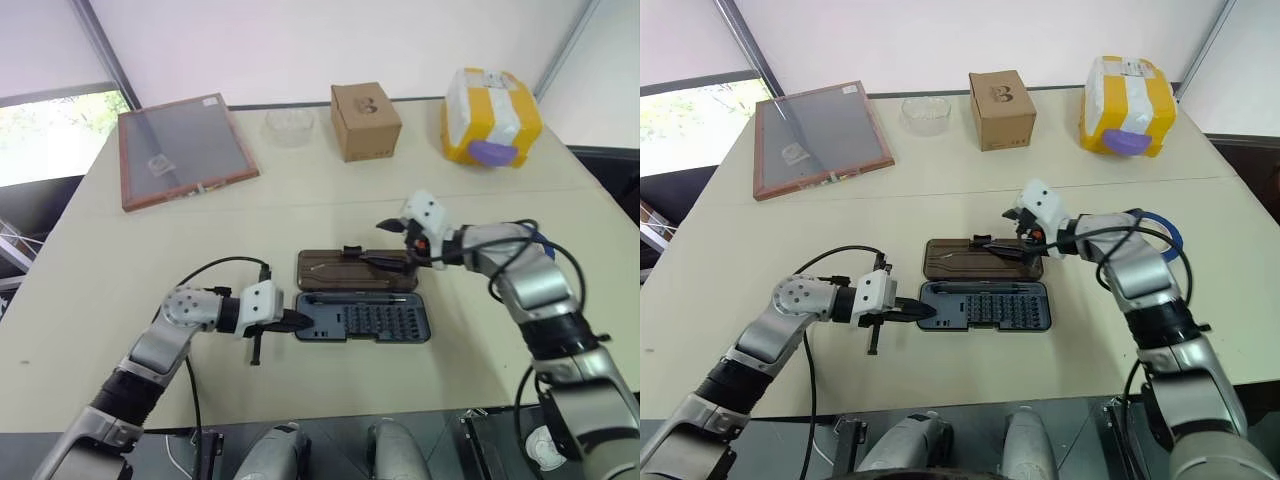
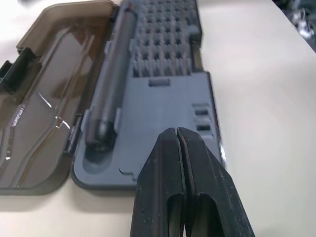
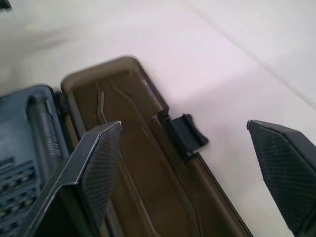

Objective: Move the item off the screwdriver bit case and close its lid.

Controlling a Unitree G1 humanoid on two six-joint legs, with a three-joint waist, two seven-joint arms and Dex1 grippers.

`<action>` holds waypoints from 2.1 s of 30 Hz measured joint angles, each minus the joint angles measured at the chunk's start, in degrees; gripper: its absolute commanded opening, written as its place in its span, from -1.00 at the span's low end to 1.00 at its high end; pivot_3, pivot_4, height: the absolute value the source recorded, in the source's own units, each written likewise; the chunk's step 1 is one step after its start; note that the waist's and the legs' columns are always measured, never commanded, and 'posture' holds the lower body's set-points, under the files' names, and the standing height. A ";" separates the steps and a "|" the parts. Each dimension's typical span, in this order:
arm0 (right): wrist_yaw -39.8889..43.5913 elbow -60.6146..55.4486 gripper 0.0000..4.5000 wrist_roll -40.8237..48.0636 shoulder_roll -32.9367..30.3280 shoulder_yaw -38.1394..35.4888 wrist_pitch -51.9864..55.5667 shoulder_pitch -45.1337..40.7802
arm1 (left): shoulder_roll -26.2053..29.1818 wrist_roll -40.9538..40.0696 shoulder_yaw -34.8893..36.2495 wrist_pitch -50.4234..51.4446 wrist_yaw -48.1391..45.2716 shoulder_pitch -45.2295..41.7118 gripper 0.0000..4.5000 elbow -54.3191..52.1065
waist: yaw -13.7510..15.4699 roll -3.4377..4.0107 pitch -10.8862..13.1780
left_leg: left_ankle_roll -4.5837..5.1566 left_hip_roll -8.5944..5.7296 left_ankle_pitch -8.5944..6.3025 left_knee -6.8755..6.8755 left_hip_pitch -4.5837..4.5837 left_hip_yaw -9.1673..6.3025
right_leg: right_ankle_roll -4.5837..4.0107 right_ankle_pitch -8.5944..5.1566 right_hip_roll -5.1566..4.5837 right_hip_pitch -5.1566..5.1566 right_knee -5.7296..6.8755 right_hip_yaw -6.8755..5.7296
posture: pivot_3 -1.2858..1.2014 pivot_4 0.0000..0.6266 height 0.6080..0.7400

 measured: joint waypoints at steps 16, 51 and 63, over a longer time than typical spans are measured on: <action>8.52 20.20 -0.67 -9.98 1.50 5.55 -10.09 -8.44 | -0.40 -0.32 0.19 1.39 2.64 1.07 -1.00 -1.09 | -0.62 0.01 -0.11 | 0.00 0.00 0.00 -0.03 0.07 -0.06 | 0.00 0.00 0.01 0.05 0.01 -0.03 | 0.03 -0.52 1.00; -4.01 -18.80 -0.99 -22.00 -5.46 -1.11 -25.39 12.54 | -0.67 -0.81 0.39 3.98 3.04 0.96 -1.00 -0.46 | -0.90 0.01 -0.72 | 0.06 0.01 -0.06 -0.27 0.70 -0.09 | -0.01 -0.01 0.07 0.61 -0.10 0.02 | 0.03 -0.52 1.00; -6.96 -16.49 -0.99 -23.55 -5.53 -1.12 -31.48 13.11 | -5.79 -23.65 12.74 34.84 12.44 -0.55 -1.00 -13.94 | -1.20 -0.04 -0.66 | 0.04 0.02 -0.04 -0.10 -0.04 -0.09 | 0.00 0.00 0.07 -0.11 -0.02 0.03 | 0.03 -0.52 1.00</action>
